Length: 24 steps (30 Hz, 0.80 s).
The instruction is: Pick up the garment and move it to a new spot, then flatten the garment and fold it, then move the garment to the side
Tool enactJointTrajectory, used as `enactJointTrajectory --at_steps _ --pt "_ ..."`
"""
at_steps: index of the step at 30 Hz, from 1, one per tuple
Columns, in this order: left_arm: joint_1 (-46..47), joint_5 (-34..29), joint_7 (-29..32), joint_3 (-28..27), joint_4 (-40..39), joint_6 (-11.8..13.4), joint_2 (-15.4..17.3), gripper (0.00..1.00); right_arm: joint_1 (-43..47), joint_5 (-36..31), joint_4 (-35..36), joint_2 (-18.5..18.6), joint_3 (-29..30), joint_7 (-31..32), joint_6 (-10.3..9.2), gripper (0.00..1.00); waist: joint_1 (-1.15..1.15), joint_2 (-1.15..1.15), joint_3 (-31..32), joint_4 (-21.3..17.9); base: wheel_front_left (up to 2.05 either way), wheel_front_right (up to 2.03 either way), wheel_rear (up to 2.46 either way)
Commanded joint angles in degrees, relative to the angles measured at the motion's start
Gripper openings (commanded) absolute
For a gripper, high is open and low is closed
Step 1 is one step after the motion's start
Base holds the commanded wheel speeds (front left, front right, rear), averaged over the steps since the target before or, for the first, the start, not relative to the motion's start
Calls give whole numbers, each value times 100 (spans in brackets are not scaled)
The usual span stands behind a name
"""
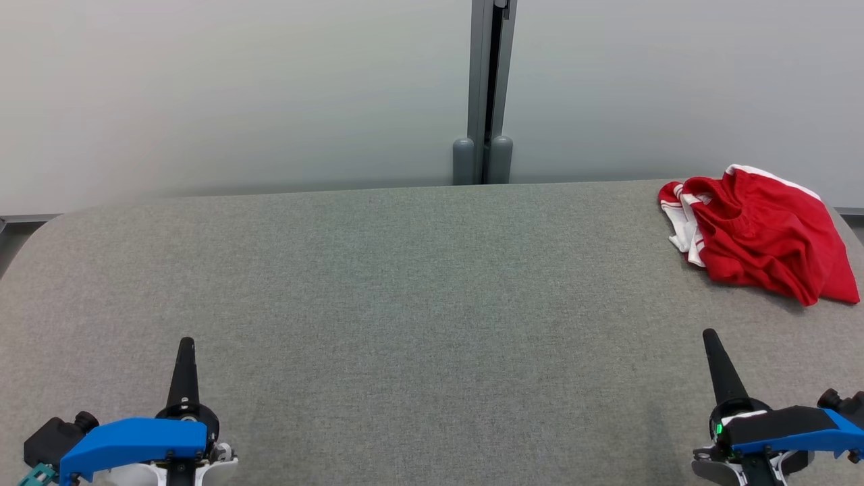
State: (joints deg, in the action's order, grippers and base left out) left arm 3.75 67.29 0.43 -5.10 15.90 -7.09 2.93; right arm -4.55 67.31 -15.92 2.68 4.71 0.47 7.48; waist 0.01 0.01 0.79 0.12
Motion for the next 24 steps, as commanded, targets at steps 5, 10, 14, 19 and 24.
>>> enactJointTrajectory --at_steps 5,10,14,19,24 --pt "162 408 103 -55 -84 -45 3 0 -154 410 90 28 47 100 2 0 -1 -1 -11 -1 0 0 0" --pt "173 674 168 -69 -99 -47 2 0 -150 677 105 29 66 164 2 0 -1 -1 -20 -2 0 0 0" --pt "182 880 221 -79 -111 -49 1 0 -154 889 118 29 80 213 2 0 -1 -1 -27 -3 0 0 0" --pt "202 1135 287 -91 -124 -52 0 0 -167 1138 133 30 96 281 2 0 -1 -1 -37 -4 0 0 0" --pt "216 1371 350 -99 -137 -55 -1 0 -170 1375 148 31 111 343 2 0 -1 -1 -46 -6 0 0 0"
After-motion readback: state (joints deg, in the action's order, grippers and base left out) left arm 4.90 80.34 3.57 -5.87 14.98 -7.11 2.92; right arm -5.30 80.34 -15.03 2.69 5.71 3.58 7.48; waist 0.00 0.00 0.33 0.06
